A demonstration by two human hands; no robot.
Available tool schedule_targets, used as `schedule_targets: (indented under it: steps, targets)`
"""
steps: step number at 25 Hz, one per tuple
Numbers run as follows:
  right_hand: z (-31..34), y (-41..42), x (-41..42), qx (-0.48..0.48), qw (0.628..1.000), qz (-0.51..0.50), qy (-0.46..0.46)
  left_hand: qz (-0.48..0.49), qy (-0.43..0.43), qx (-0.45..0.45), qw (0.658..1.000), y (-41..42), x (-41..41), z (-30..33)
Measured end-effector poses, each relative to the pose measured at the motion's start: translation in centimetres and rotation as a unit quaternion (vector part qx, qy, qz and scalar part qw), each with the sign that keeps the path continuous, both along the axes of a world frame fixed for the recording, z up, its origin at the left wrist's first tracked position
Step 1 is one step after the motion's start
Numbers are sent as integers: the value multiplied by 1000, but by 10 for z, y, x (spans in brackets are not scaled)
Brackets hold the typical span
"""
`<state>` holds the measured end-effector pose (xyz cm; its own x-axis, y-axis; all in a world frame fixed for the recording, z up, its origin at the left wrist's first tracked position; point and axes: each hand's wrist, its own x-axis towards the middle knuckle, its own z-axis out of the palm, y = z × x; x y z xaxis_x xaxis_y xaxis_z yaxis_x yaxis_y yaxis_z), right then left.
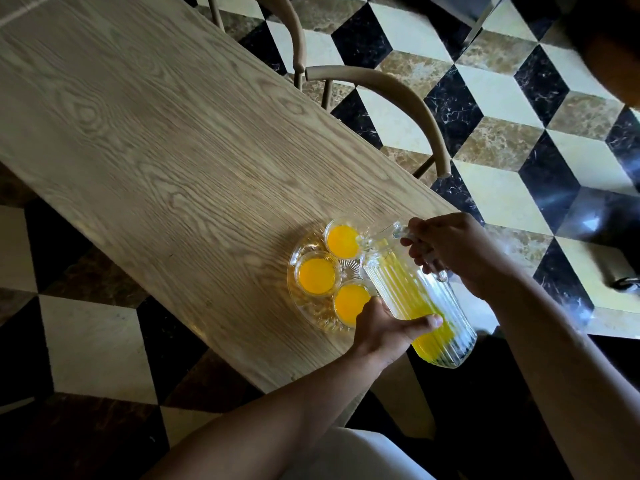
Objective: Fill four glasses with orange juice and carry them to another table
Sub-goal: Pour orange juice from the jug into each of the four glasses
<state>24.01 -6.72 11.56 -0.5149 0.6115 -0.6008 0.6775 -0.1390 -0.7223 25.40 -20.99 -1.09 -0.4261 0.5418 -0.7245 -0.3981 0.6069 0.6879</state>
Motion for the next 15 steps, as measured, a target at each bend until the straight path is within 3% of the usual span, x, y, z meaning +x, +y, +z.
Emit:
schedule_targets:
  steps: [15]
  targets:
    - [-10, 2, 54, 25, 999, -36, -23, -69, -49, -22, 996, -3, 43, -6]
